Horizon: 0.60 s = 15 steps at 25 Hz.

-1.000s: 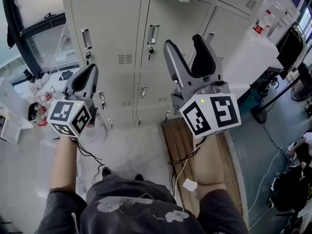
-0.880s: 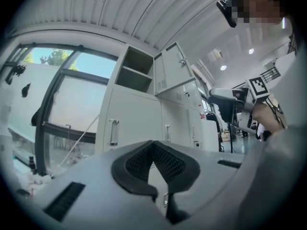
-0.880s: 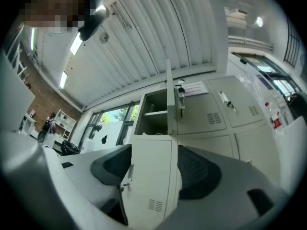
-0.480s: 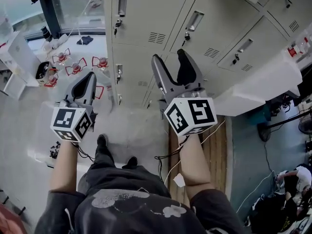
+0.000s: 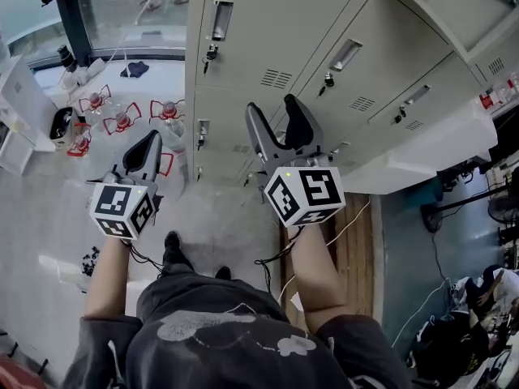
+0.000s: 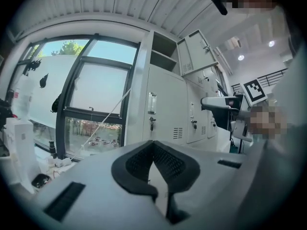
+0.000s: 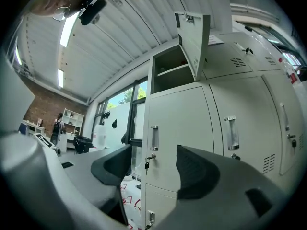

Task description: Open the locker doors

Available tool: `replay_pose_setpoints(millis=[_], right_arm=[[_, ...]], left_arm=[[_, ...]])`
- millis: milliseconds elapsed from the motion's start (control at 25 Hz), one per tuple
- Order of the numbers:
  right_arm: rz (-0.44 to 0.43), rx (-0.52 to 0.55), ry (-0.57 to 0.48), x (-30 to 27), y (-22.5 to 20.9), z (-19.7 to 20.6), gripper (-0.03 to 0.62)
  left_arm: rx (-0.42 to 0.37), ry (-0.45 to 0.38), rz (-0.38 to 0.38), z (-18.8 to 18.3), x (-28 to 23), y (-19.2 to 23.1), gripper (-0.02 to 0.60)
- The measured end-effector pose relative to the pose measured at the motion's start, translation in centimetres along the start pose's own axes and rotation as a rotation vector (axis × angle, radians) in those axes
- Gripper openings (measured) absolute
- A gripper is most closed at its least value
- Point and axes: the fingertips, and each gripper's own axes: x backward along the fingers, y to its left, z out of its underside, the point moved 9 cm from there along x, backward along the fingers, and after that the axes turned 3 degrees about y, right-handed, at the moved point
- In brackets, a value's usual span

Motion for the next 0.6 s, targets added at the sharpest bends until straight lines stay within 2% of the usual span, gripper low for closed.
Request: replay_pose_setpoints(millis=[360, 600], right_arm=[[0.031, -0.018, 0.054, -8.5, 1.7, 2.5, 0.295], [0.027, -0.013, 0.06, -13.1, 3.0, 3.2, 0.295]], left_arm=[[0.02, 0.04, 0.041, 0.5, -4.3, 6.5, 0.009], [0.015, 0.012, 0.058, -0.7, -6.7, 9.4, 0.009]])
